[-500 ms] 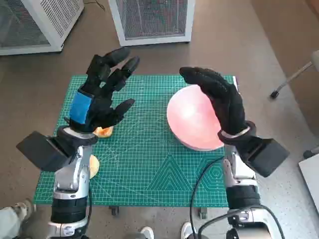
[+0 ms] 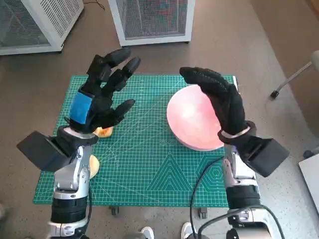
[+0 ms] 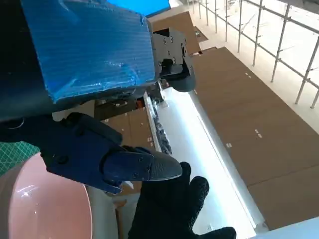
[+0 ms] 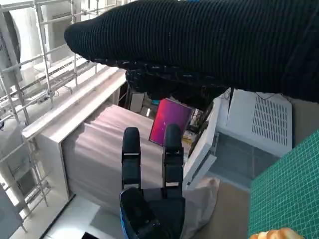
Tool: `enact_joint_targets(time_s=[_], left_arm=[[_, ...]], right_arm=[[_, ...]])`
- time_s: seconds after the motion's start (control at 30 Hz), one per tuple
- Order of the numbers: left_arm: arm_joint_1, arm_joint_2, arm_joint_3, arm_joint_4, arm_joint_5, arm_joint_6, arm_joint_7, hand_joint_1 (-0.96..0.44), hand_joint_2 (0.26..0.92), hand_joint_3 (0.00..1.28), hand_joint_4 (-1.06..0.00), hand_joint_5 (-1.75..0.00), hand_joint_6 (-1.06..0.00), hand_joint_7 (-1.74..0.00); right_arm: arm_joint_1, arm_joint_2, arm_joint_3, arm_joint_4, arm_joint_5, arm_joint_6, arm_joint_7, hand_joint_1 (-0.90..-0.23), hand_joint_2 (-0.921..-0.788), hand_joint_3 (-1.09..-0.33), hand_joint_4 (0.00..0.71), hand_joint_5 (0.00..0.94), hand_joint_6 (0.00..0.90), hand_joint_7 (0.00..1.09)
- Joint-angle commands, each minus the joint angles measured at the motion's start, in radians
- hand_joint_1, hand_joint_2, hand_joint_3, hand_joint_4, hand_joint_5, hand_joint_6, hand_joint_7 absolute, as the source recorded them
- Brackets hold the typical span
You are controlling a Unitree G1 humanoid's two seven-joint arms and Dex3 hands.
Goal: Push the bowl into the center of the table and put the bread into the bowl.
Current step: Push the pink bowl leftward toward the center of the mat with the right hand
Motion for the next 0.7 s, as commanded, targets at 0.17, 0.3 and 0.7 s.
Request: enact_joint_targets(time_s=[0.17, 0.3, 0.7], left_arm=[[-0.010, 0.012, -0.003, -0.001, -0.005, 0.000, -0.012, -0.50, 0.921, 0.32, -0.38, -0.01, -0.05, -0.77], [-0.008, 0.011, -0.003, -0.005, -0.007, 0.002, -0.015, -0.50, 0.921, 0.32, -0.38, -0.01, -0.05, -0.77], [0.000, 0.014, -0.005, -0.010, -0.006, 0.000, -0.025, -0.51, 0.921, 0.32, -0.38, -0.01, -0.04, -0.78]], right_arm=[[0.002, 0.001, 0.002, 0.020, -0.003, 0.009, 0.005, -0.617, -0.921, -0.613, 0.271, 0.003, 0.347, 0.02], [0.002, 0.001, 0.003, 0.017, -0.006, 0.007, 0.002, -0.618, -0.921, -0.614, 0.271, 0.003, 0.347, 0.02], [-0.005, -0.003, 0.000, 0.028, -0.010, -0.001, -0.002, -0.619, -0.921, -0.614, 0.270, 0.002, 0.346, 0.02]])
